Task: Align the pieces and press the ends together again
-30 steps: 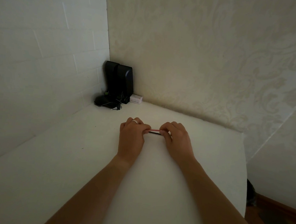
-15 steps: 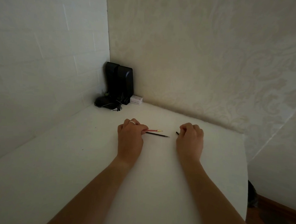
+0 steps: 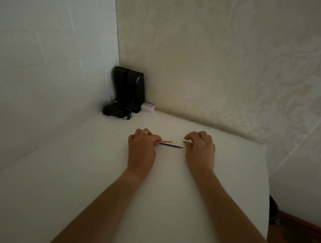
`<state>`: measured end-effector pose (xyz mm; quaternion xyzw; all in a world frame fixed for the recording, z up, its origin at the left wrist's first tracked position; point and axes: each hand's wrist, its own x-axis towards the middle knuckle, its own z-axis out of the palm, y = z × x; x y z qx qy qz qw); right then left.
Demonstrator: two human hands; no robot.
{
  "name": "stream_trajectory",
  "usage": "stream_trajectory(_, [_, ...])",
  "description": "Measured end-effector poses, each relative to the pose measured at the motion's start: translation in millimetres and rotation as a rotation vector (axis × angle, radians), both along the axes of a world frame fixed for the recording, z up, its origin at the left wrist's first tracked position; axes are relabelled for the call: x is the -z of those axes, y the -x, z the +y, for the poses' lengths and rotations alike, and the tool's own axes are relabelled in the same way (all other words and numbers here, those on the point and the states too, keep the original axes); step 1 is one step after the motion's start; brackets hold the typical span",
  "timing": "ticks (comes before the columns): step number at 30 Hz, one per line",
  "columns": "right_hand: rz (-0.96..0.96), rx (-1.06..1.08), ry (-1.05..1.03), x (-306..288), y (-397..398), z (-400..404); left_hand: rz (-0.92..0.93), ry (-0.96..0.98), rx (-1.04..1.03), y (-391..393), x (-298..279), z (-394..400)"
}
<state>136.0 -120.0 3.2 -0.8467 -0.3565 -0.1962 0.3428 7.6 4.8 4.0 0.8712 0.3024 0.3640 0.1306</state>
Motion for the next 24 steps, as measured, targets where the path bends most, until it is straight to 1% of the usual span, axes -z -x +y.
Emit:
stream_trajectory(3, [-0.039,-0.089,-0.006,-0.9,1.7,0.2,0.007,-0.008,-0.001,0.9,-0.2,-0.8])
stream_trajectory(5, [-0.055,-0.109,0.001,-0.9,2.1,0.4,0.005,-0.007,-0.006,0.7,-0.2,-0.7])
stream_trajectory(13, [-0.082,-0.117,0.024,0.3,4.6,1.3,-0.003,-0.007,-0.016,0.4,1.2,0.2])
stream_trajectory(17, [-0.065,-0.094,0.017,0.9,3.7,1.2,-0.014,-0.005,-0.030,-0.4,1.9,1.2])
stream_trajectory(24, [-0.093,-0.270,0.003,4.9,1.9,3.9,0.003,-0.021,0.036,-1.4,1.6,-0.1])
